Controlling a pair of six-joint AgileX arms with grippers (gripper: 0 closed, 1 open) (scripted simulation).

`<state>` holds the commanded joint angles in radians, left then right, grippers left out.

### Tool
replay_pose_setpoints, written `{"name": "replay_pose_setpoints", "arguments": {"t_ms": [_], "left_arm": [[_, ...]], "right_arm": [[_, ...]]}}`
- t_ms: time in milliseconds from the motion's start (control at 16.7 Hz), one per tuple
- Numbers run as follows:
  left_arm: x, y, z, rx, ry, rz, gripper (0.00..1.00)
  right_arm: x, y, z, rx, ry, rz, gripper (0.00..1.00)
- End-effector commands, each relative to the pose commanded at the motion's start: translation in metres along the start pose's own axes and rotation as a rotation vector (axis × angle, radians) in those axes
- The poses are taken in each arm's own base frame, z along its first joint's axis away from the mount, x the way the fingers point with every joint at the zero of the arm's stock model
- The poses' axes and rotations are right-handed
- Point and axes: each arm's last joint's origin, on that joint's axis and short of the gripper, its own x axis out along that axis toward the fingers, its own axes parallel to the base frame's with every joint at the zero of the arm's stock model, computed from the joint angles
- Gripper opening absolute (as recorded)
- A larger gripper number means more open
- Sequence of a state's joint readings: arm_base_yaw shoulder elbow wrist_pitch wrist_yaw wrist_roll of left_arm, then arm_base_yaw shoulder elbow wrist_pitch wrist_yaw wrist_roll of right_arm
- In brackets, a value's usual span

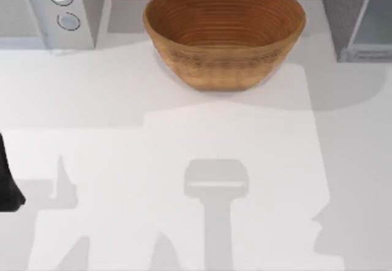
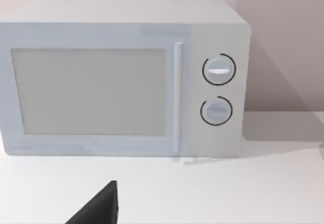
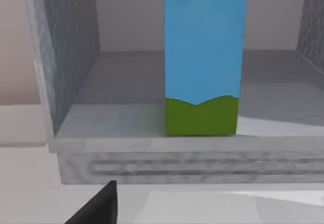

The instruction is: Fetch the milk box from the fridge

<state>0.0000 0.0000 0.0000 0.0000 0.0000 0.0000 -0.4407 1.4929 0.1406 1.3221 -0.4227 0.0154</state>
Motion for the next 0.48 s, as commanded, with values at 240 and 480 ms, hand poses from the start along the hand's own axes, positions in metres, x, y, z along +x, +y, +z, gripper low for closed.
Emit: {"name": "replay_pose_setpoints", "arguments": {"t_ms": [240, 480], "left_arm": [[0.0, 0.0, 0.0, 0.0, 0.0, 0.0, 1.0], [0.0, 0.0, 0.0, 0.0, 0.0, 0.0, 1.0]], "right_arm": [[0.007, -0.017, -0.016, -0.008, -0.023, 0.003, 1.0], [0.008, -0.024, -0.022, -0.014, -0.034, 0.004, 1.0]]}}
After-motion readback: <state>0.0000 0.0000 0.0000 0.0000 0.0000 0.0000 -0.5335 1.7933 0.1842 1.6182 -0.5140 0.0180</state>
